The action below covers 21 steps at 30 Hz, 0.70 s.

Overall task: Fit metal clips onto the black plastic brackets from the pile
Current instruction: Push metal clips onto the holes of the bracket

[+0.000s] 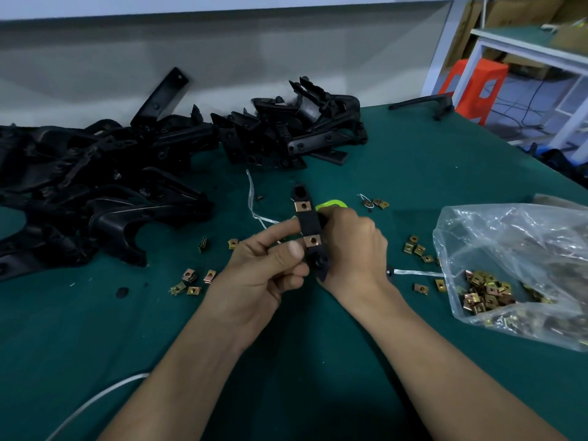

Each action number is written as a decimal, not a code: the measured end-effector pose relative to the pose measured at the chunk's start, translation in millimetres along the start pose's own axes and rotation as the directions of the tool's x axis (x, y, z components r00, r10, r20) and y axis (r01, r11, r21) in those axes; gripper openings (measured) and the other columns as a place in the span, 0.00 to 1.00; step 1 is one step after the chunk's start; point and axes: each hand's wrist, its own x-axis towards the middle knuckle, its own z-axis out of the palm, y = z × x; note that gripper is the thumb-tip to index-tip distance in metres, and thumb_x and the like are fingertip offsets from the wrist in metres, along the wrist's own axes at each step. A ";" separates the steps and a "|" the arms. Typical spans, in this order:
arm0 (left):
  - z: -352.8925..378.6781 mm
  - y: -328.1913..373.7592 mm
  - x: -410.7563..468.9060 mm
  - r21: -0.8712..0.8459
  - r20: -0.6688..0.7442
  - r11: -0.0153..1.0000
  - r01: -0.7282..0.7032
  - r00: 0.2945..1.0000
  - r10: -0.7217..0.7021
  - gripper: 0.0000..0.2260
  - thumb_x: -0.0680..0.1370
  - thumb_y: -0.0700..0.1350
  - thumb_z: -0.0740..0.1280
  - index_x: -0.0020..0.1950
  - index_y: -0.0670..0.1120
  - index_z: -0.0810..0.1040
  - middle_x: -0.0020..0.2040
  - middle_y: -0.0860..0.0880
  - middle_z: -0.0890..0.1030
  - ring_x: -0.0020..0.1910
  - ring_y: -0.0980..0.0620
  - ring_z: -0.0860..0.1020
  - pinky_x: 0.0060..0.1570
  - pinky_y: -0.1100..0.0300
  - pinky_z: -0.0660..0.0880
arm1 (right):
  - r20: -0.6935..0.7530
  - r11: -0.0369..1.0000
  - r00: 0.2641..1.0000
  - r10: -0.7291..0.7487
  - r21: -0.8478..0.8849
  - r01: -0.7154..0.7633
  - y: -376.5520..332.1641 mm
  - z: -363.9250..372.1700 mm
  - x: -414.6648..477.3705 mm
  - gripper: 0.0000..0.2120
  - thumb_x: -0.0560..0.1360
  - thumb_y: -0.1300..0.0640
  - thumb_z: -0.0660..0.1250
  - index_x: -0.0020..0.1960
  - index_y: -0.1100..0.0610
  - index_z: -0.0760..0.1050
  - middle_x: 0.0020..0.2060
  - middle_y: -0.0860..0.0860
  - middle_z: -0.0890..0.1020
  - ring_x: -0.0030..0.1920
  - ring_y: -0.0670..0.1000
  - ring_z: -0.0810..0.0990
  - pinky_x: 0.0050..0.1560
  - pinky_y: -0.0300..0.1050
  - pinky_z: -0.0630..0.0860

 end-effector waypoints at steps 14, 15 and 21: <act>37.7 24.6 -8.7 0.404 -0.279 0.889 -0.215 0.897 0.344 0.10 0.73 0.35 0.74 0.44 0.50 0.88 0.36 0.51 0.86 0.31 0.58 0.80 0.30 0.70 0.72 | 0.011 1.000 1.000 -0.025 0.002 0.025 4.2 -46.6 6.9 0.08 0.68 0.57 0.69 0.44 0.50 0.72 0.30 0.48 0.70 0.30 0.54 0.69 0.34 0.47 0.65; 46.1 27.2 -7.2 0.379 -0.337 0.891 -0.249 0.860 0.383 0.10 0.73 0.37 0.74 0.46 0.53 0.88 0.38 0.52 0.86 0.33 0.59 0.81 0.33 0.70 0.74 | 0.074 0.994 0.996 -0.056 0.094 0.049 7.0 -57.6 6.6 0.09 0.69 0.53 0.71 0.46 0.50 0.73 0.32 0.48 0.73 0.31 0.52 0.71 0.34 0.47 0.68; 120.4 27.6 0.7 0.489 -0.092 0.778 -0.394 0.864 0.495 0.11 0.71 0.49 0.72 0.49 0.64 0.85 0.40 0.57 0.86 0.37 0.61 0.82 0.39 0.62 0.79 | 0.235 0.703 0.972 -0.018 0.694 -0.155 68.7 -132.2 -29.3 0.14 0.68 0.56 0.74 0.52 0.47 0.79 0.32 0.47 0.82 0.31 0.46 0.78 0.33 0.38 0.72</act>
